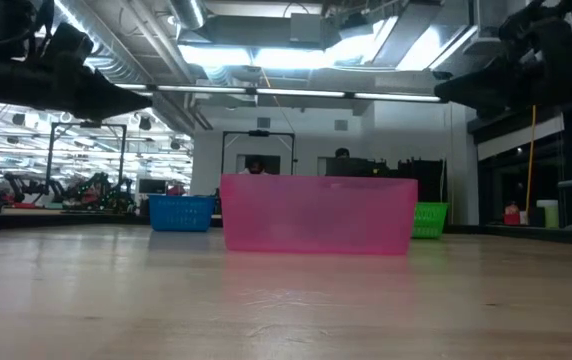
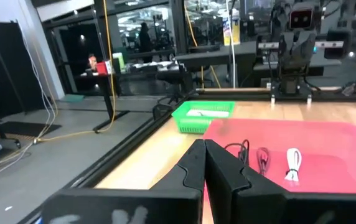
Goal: Pick and place items into bin
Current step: Return to Home Position
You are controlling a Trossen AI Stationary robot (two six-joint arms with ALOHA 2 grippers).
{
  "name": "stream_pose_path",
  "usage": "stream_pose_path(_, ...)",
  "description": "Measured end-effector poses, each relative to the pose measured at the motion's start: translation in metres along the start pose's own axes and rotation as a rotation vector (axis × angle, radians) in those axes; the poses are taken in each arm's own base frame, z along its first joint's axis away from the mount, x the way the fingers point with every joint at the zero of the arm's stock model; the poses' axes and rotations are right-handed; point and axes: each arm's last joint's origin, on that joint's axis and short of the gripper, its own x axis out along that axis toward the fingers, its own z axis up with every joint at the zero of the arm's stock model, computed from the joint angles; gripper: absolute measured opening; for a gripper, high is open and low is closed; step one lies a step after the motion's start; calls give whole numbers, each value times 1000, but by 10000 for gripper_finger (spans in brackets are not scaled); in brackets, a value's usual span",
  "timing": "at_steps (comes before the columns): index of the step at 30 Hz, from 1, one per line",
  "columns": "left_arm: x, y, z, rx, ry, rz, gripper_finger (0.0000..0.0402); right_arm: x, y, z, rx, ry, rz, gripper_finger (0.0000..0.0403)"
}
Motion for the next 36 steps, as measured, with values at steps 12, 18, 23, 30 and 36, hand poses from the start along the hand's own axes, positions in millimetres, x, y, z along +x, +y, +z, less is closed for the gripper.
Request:
stream_pose_path(12,-1,0,2,-78,-22,4,2,-19,-7,-1,-21,40,1,0)
stream_pose_path(18,-1,0,2,-132,-22,4,2,-23,-7,-1,-13,41,32,0)
stream_pose_path(23,-1,0,2,-114,-22,4,2,-23,-7,-2,-14,42,39,0)
stream_pose_path(30,-1,0,2,-114,-21,4,2,-23,-6,-15,-75,-40,65,0)
stream_pose_path(36,-1,0,2,-114,-21,4,2,-23,-6,-4,-124,-77,61,0)
